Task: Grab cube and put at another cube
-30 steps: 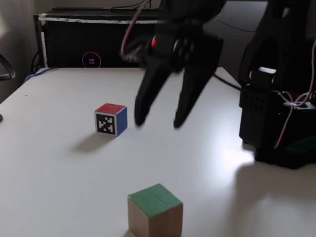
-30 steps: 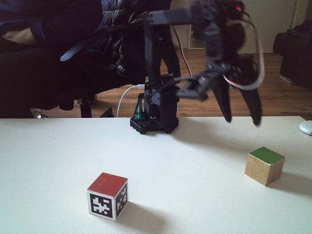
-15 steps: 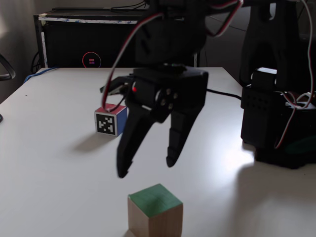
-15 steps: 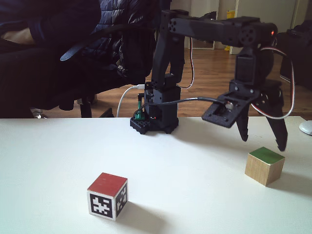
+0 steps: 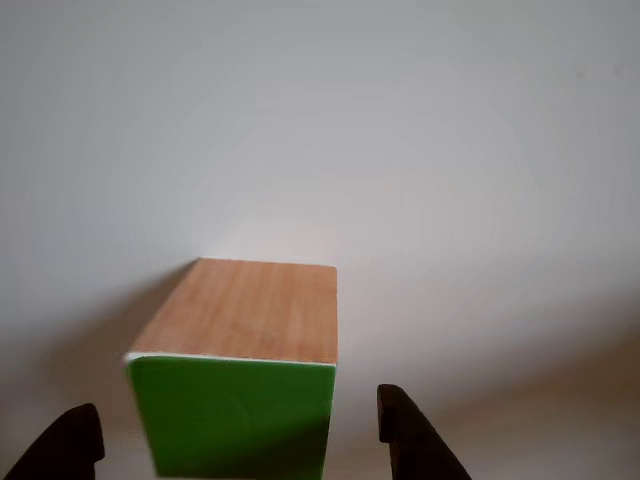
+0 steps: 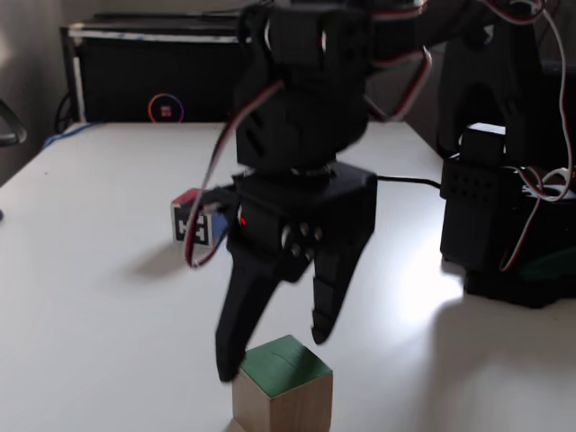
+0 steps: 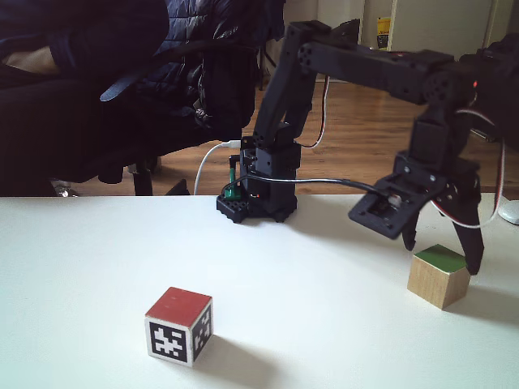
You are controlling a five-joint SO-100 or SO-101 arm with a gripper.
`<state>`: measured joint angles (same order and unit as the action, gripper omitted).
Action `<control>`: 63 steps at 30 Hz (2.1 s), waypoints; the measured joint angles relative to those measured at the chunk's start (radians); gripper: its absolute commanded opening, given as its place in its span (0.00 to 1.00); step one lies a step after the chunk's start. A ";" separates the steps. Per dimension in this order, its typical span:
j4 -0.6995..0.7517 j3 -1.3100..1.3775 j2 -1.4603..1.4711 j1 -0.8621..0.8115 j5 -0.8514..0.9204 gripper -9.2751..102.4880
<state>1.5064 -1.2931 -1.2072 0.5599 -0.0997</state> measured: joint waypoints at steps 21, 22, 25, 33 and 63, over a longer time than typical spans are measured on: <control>0.008 0.114 0.199 0.026 -0.040 0.44; 0.006 0.118 0.209 0.026 -0.041 0.43; 0.006 0.127 0.222 0.023 -0.048 0.37; -0.009 0.158 0.227 0.015 -0.060 0.17; 0.015 -0.058 -0.479 -0.319 -0.032 0.14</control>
<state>1.5217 -1.3514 -1.6858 0.2408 -0.1319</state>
